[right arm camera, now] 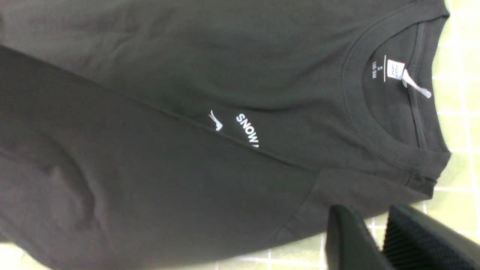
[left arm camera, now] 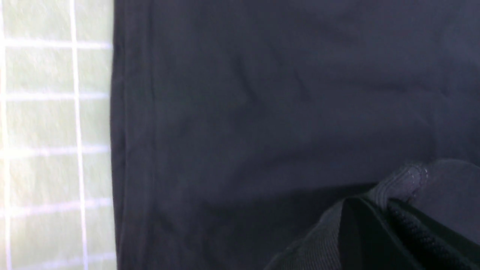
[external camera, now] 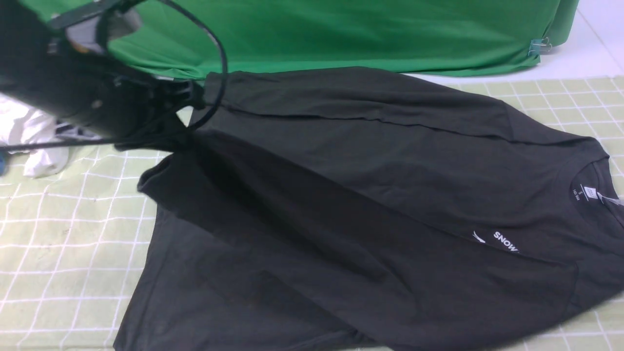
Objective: Fold a long-sleeved shirt over a green coffee tablecloth.
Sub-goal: 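Fold the left side of the black T-shirt inward over its body, then grab the top left corner of the dark shirt with the left gripper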
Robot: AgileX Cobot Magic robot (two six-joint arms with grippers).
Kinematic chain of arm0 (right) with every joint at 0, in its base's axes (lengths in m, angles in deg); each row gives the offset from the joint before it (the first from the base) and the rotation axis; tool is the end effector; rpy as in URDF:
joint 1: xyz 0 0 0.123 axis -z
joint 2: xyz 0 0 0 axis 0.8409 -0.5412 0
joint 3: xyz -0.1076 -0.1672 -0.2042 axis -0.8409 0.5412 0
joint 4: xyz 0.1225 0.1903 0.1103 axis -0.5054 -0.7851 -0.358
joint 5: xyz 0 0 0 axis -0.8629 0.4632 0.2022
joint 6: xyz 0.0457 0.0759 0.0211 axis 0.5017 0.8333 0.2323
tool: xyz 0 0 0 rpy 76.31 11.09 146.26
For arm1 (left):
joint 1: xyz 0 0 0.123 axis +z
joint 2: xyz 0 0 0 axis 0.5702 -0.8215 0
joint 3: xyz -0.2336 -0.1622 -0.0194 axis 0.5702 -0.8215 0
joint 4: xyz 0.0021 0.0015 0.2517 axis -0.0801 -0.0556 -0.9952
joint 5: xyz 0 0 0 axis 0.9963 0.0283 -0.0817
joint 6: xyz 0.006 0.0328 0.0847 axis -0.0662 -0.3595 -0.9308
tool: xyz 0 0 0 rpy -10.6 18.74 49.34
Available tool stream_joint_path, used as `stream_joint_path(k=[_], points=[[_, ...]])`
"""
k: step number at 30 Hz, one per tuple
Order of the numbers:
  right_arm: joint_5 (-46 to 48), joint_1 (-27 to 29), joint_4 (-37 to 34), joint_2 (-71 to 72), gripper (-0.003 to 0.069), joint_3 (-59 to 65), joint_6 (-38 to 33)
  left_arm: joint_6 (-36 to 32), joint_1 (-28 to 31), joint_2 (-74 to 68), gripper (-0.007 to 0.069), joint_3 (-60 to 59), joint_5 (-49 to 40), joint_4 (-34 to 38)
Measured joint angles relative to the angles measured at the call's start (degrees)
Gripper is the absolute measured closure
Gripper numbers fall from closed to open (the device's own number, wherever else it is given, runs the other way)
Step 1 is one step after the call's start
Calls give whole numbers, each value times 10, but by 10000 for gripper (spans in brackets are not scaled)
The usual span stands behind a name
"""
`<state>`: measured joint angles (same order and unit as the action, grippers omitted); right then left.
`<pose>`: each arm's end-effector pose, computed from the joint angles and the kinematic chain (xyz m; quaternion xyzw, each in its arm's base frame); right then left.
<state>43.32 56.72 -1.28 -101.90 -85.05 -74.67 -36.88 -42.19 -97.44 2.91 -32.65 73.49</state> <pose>0.1516 0.0182 0.3351 -0.0333 0.9235 0.0902 0.3714 0.3081 -0.0603 0.3085 -0.0359 0.9586 -0.1557 0.2357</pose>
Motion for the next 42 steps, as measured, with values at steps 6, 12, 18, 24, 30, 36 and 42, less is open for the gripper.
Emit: stream_joint_path(k=[6,12,18,24,30,36,42], points=[[-1,0,0,0,494,0,1,5,14,-134,603,46,37,-13],[-5,0,0,0,490,0,1,19,30,-230,586,96,35,-17],[-7,0,0,0,479,0,1,53,59,-307,427,234,-45,-23],[-7,0,0,0,467,0,2,73,77,-347,272,346,-68,-3],[-21,0,0,0,462,0,3,85,79,-413,225,407,-34,102],[-36,0,0,0,461,0,5,115,79,-474,260,408,40,158],[-49,0,0,0,461,0,5,120,79,-517,301,408,117,201]])
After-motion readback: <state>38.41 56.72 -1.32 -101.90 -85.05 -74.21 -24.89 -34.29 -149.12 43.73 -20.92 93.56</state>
